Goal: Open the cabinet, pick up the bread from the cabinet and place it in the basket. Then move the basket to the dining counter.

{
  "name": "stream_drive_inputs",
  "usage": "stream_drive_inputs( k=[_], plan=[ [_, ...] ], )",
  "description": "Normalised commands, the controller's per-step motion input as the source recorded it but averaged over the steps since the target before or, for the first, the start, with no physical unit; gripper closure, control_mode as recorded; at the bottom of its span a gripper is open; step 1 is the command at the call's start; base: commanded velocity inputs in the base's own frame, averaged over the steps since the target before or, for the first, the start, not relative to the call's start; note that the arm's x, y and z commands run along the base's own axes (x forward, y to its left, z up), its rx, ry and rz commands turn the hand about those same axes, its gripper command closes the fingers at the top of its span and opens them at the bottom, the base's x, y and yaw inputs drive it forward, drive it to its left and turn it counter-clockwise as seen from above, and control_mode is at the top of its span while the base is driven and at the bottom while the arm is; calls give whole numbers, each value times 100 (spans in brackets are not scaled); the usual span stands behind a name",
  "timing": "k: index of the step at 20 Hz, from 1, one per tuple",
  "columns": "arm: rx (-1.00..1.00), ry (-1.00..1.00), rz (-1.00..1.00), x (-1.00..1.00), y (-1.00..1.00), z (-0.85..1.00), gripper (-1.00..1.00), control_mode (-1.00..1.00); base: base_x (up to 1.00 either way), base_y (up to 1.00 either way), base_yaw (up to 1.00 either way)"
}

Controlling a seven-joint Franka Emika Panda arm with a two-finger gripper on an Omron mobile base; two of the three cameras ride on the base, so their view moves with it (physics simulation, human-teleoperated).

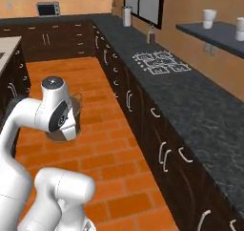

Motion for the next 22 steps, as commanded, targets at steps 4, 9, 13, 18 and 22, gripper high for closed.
stream_drive_inputs(
  k=[4,9,13,18,22],
  plan=[
    [0,0,0,0,0,0,100,100,2,40,83],
    [0,0,0,0,0,0,100,100,92,96,29],
    [0,0,0,0,0,0,100,100,93,100,9],
    [0,0,0,0,0,0,100,100,21,100,15],
    [0,0,0,0,0,0,100,100,-13,100,7]
  ],
)
